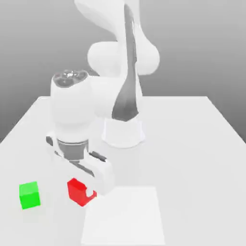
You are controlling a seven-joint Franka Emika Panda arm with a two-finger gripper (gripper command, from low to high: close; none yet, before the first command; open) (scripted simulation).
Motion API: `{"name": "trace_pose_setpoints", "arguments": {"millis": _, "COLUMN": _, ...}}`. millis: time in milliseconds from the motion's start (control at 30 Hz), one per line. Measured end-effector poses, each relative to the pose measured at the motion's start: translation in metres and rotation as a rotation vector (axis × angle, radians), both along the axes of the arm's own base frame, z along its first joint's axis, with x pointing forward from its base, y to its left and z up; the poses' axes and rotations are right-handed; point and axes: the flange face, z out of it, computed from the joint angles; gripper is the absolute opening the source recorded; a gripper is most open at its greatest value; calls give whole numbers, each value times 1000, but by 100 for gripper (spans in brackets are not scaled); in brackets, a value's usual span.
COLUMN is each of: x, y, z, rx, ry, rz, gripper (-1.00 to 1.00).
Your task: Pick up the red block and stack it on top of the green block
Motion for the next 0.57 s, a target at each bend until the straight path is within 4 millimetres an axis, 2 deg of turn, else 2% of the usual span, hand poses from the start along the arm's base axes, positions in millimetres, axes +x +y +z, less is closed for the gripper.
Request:
{"name": "trace_pose_setpoints", "arguments": {"millis": 267, "x": -51, "y": -115, "z": 22, "rx": 1, "ry": -1, "rz": -587, "gripper": -100}}
{"name": "trace_pose_setpoints", "arguments": {"millis": 333, "x": -51, "y": -118, "z": 7, "rx": 1, "ry": -1, "rz": -617, "gripper": -100}}
{"name": "trace_pose_setpoints", "arguments": {"millis": 433, "x": -50, "y": -118, "z": -27, "rx": 0, "ry": -1, "rz": -623, "gripper": -100}}
{"name": "trace_pose_setpoints", "arguments": {"millis": 467, "x": -51, "y": -117, "z": -35, "rx": 0, "ry": 0, "rz": -624, "gripper": 100}}
{"name": "trace_pose_setpoints", "arguments": {"millis": 567, "x": -51, "y": -117, "z": -35, "rx": 0, "ry": 0, "rz": -624, "gripper": 100}}
